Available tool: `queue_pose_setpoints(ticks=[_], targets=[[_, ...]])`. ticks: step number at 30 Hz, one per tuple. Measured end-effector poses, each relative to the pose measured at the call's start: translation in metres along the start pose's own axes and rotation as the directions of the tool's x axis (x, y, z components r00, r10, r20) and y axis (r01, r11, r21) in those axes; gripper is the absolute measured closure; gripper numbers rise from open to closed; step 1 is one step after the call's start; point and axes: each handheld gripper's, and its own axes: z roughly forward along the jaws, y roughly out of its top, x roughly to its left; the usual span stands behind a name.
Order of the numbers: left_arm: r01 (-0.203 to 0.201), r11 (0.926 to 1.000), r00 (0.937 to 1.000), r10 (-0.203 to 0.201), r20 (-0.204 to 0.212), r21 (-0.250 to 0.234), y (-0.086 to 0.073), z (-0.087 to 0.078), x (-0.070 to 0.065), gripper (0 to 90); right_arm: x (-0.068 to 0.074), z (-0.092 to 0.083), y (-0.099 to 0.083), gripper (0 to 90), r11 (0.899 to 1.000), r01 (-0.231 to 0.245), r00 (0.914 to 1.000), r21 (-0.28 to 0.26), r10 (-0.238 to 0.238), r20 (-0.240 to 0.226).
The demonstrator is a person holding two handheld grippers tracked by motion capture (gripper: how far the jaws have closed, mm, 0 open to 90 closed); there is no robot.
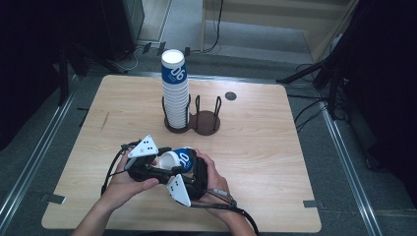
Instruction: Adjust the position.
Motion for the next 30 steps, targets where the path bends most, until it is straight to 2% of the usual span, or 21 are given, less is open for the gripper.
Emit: queue_pose_setpoints(ticks=[5, 15, 19, 22, 25, 30], targets=[[0.013, 0.9998, 0.9999, -0.013, 0.010, -0.015, 0.000, -0.001, 0.002, 27.1, 0.000, 0.000, 0.000, 18.1, 1.000, -0.012, 0.9999, 0.004, 0.012, 0.006], [0.029, 0.9994, 0.9987, -0.028, 0.042, -0.020, -0.001, 0.000, 0.003, 28.2, -0.004, -0.002, 0.002, 14.6, 1.000, -0.024, 0.9996, -0.001, 0.024, -0.014], [0.021, 0.9997, 0.9973, -0.020, 0.071, -0.015, -0.002, 0.000, 0.003, 28.6, -0.006, -0.003, 0.002, 12.5, 1.000, -0.025, 0.9995, -0.006, 0.024, -0.022], [0.029, 0.9993, 0.9977, -0.027, 0.062, -0.024, -0.003, -0.001, 0.004, 28.7, -0.007, -0.005, 0.003, 8.4, 0.999, -0.039, 0.9985, -0.023, 0.038, -0.040], [0.034, 0.9986, 0.9981, -0.032, 0.052, -0.041, -0.003, -0.003, 0.006, 28.8, -0.008, -0.005, 0.004, 5.7, 0.999, -0.042, 0.9984, -0.022, 0.041, -0.038], [0.034, 0.9972, 0.9990, -0.032, 0.032, -0.066, -0.004, -0.006, 0.008, 28.8, -0.013, -0.006, 0.005, 3.7, 0.997, -0.078, 0.9963, -0.029, 0.077, -0.039]])
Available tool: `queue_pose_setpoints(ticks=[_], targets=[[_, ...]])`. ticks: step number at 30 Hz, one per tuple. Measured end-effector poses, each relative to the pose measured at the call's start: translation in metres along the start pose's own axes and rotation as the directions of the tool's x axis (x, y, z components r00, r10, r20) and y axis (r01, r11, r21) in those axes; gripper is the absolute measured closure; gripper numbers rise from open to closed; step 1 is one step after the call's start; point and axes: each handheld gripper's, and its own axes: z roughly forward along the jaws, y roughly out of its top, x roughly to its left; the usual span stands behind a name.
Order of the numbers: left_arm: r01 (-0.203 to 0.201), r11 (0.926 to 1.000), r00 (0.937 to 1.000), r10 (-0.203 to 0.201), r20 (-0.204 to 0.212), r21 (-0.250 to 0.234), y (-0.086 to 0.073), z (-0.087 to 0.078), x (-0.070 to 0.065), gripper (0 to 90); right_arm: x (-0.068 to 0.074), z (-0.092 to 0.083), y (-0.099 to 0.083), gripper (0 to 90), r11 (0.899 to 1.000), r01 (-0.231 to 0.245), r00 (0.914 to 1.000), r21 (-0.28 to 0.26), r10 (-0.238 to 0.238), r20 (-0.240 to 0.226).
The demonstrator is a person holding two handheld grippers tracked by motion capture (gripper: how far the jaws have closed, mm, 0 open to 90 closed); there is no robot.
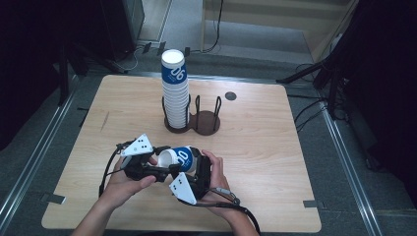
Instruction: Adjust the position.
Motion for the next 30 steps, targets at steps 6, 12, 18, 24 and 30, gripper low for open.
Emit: queue_pose_setpoints(ticks=[6, 12, 18, 24, 30], targets=[[-0.011, 0.9992, 0.9989, 0.009, -0.046, -0.039, -0.001, -0.001, 0.001, 28.8, -0.008, -0.003, 0.002, 2.1, 0.999, -0.050, 0.9987, -0.008, 0.050, -0.008], [-0.034, 0.9949, 0.9923, 0.022, -0.122, -0.095, -0.002, -0.005, 0.003, 28.8, -0.017, -0.008, 0.004, 1.0, 0.995, -0.092, 0.9957, -0.035, 0.092, -0.009], [-0.034, 0.9911, 0.9887, 0.015, -0.149, -0.129, -0.002, -0.009, 0.004, 28.9, -0.027, -0.010, 0.004, 1.1, 0.987, -0.154, 0.9879, -0.040, 0.154, 0.015], [-0.037, 0.9837, 0.9796, 0.001, -0.201, -0.176, -0.003, -0.012, 0.007, 28.9, -0.034, -0.012, 0.006, 1.1, 0.974, -0.222, 0.9730, -0.047, 0.225, 0.054], [-0.029, 0.9732, 0.9816, -0.015, -0.190, -0.228, -0.005, -0.011, 0.010, 28.9, -0.037, -0.010, 0.005, 2.0, 0.962, -0.270, 0.9557, -0.034, 0.272, 0.113]])
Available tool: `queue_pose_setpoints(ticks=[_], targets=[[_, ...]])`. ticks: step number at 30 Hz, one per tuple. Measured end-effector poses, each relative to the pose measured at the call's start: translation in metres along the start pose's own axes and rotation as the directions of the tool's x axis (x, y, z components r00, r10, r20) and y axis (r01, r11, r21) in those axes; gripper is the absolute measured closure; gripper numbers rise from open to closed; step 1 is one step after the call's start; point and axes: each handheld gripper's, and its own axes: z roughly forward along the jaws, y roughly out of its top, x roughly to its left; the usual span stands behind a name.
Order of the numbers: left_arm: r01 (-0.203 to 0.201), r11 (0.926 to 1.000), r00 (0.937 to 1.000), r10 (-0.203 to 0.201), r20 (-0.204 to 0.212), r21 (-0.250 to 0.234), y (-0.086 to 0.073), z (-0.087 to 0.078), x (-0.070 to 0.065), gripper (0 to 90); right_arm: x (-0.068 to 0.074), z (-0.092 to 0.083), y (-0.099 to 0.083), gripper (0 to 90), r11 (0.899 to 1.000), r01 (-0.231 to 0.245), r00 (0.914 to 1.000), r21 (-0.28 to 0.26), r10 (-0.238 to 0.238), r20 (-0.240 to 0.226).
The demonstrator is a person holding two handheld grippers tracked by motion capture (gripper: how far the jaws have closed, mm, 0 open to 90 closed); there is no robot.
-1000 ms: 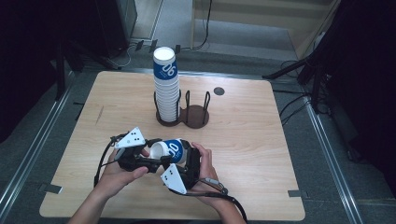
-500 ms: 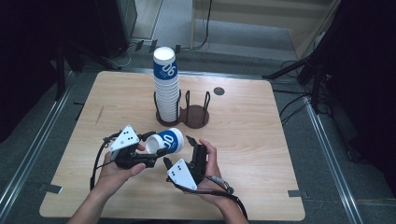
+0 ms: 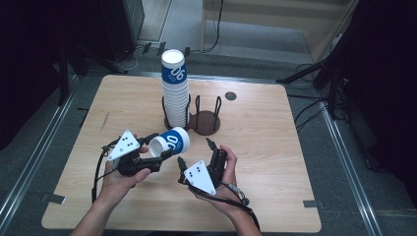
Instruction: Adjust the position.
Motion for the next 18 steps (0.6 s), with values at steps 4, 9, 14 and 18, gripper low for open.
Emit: queue_pose_setpoints(ticks=[4, 9, 14, 18], targets=[[0.010, 0.9988, 1.0000, -0.010, 0.003, -0.047, -0.0017, 0.0012, -0.0001, 28.9, -0.0022, 0.0010, -0.0005, 3.5, 0.999, -0.044, 0.9985, 0.019, 0.043, 0.035], [0.012, 0.9968, 0.9999, -0.012, 0.003, -0.079, -0.0033, 0.0026, 0.0005, 28.8, -0.0059, 0.0008, -0.0004, 6.6, 0.992, -0.109, 0.9930, 0.059, 0.107, 0.051], [0.018, 0.9938, 0.9998, -0.019, -0.006, -0.110, -0.0060, 0.0033, 0.0017, 28.8, -0.0071, 0.0009, 0.0002, 8.0, 0.986, -0.139, 0.9866, 0.095, 0.129, 0.099], [0.013, 0.9910, 0.9997, -0.016, -0.017, -0.133, -0.0067, 0.0038, 0.0017, 28.8, -0.0103, 0.0001, 0.0020, 0.7, 0.976, -0.189, 0.9776, 0.109, 0.176, 0.115]])
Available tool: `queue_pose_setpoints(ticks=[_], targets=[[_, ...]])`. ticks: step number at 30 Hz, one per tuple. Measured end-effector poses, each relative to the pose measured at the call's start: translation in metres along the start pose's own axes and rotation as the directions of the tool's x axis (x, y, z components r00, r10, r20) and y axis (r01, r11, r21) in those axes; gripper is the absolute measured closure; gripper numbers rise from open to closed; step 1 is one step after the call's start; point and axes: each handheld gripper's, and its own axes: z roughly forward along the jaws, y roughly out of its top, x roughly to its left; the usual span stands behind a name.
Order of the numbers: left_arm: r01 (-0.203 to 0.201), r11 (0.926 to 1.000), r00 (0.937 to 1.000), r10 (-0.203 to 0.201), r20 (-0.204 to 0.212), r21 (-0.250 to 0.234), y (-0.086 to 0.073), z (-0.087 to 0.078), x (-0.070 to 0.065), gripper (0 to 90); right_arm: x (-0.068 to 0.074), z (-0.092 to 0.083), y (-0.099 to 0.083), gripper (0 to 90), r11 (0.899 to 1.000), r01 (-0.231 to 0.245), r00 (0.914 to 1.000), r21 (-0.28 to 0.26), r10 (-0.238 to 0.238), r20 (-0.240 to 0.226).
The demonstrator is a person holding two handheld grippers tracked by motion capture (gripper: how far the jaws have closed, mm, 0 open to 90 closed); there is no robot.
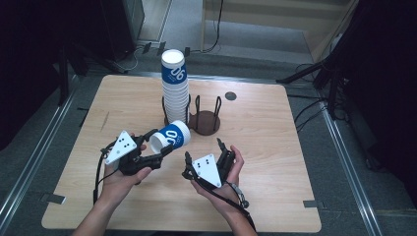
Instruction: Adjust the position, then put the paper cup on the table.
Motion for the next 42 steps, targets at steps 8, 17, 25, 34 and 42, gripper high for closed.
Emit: queue_pose_setpoints(ticks=[8, 17, 25, 34, 42], targets=[[-0.006, 0.9993, 1.0000, 0.006, 0.001, -0.038, -0.003, 0.001, -0.002, 28.8, -0.003, -0.001, 0.004, 0.9, 0.998, -0.056, 0.9973, -0.007, 0.056, 0.048], [-0.017, 0.9970, 0.9999, 0.017, 0.001, -0.075, -0.007, 0.004, -0.006, 28.8, -0.008, -0.005, 0.009, 0.9, 0.983, -0.181, 0.9830, -0.007, 0.181, 0.031], [-0.023, 0.9958, 0.9997, 0.024, 0.007, -0.089, -0.010, 0.006, -0.010, 28.8, -0.015, -0.004, 0.009, 0.9, 0.948, -0.319, 0.9478, 0.021, 0.319, 0.001], [-0.031, 0.9933, 0.9995, 0.031, 0.004, -0.112, -0.012, 0.005, -0.014, 28.8, -0.018, -0.007, 0.015, 0.9, 0.894, -0.446, 0.8927, 0.046, 0.448, -0.045], [-0.035, 0.9916, 0.9993, 0.036, 0.005, -0.124, -0.014, 0.007, -0.016, 28.8, -0.020, -0.009, 0.022, 0.9, 0.827, -0.557, 0.8226, 0.079, 0.562, -0.085]])
